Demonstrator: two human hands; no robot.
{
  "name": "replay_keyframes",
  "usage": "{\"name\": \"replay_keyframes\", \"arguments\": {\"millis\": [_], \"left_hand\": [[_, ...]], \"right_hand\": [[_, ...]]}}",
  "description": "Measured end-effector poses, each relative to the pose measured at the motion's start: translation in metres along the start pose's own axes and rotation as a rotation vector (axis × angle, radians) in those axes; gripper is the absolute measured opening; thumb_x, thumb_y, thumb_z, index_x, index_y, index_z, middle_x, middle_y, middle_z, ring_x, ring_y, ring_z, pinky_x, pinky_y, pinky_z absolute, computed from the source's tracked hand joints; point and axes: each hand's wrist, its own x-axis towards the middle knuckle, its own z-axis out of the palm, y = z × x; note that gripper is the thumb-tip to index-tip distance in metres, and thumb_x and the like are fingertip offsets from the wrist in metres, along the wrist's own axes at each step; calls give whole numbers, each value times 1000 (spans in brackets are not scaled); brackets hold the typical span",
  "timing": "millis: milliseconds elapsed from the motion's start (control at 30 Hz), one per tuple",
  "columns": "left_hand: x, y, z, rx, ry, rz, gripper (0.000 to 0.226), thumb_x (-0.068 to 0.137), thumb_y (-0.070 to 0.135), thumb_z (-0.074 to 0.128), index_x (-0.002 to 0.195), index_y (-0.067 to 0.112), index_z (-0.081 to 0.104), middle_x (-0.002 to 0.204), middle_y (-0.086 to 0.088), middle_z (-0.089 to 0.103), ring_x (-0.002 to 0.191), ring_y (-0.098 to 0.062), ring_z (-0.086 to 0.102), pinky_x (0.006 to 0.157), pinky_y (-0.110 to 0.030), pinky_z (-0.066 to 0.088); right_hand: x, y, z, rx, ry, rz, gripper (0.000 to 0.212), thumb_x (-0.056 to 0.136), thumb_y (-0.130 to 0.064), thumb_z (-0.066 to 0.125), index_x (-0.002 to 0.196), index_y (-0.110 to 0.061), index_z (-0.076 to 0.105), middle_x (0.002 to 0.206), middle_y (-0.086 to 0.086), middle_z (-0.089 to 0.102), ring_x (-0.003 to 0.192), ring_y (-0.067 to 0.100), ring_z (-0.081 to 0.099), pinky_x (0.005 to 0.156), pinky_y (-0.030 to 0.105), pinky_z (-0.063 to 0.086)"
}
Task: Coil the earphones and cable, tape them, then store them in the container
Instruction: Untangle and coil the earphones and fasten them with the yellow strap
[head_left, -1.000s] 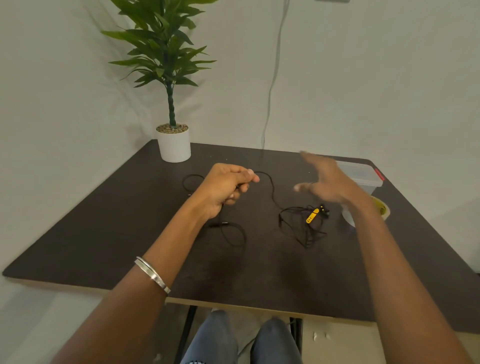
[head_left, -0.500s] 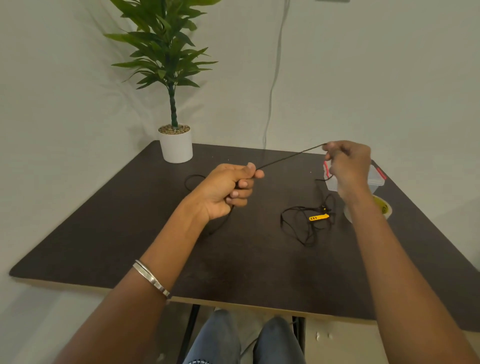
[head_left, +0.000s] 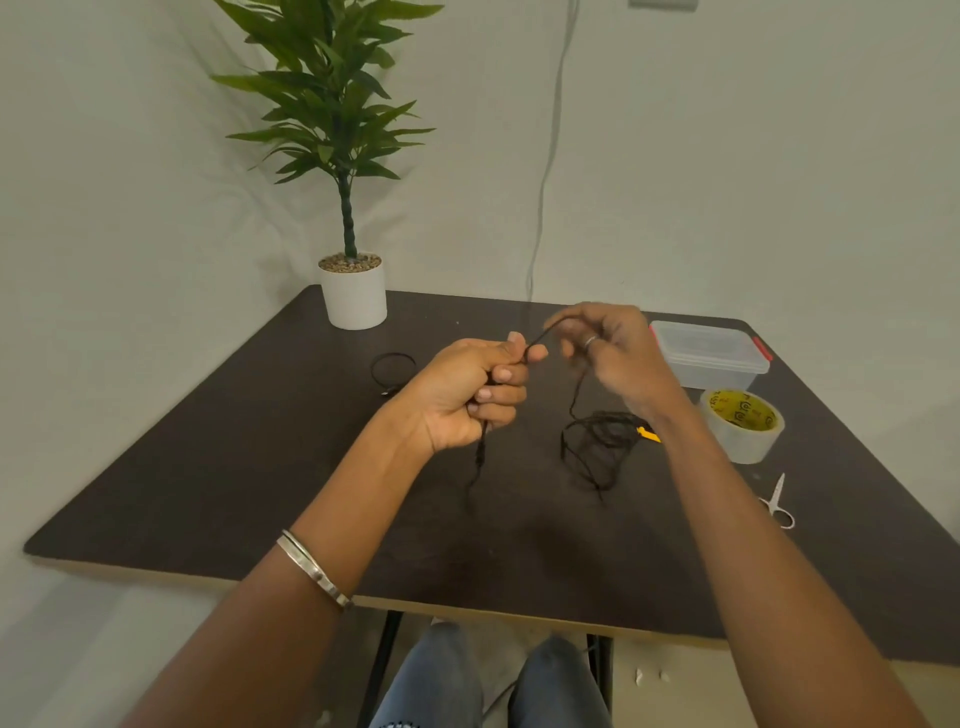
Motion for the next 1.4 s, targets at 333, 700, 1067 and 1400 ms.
{"name": "replay_keyframes", "arguments": {"millis": [333, 700, 1067, 1400], "left_hand": [[-4, -14, -4, -180, -106, -46, 17, 91, 19, 48, 100, 8, 57, 56, 6, 38, 35, -2, 31, 31, -13, 19], [-3, -22, 1, -96, -64, 62, 34, 99, 14, 38, 127, 2, 53, 66, 5, 45, 35, 0, 26, 33, -16, 11], [3, -15, 10, -181, 18, -9, 32, 102, 20, 35, 109, -3, 57, 63, 2, 46, 31, -3, 28, 29, -12, 13], [-9, -25, 11, -226, -192, -28, 35, 90, 32, 47, 96, 7, 71, 63, 5, 46, 34, -2, 32, 32, -12, 16]], "right_hand": [[23, 36, -3, -14, 349, 275, 20, 97, -12, 51, 90, -13, 70, 63, 2, 63, 38, -1, 40, 51, 22, 30], [18, 62, 1, -234, 310, 420, 19, 95, -16, 55, 89, -7, 71, 74, 4, 69, 66, 12, 59, 63, 27, 45], [6, 21, 18, -234, -73, -268, 57, 75, 17, 54, 120, -18, 63, 117, -5, 65, 111, 3, 57, 96, 20, 44], [-2, 52, 37, -225, 29, -118, 21, 93, 1, 54, 84, -18, 60, 85, -11, 64, 75, -2, 62, 65, 13, 46]]}}
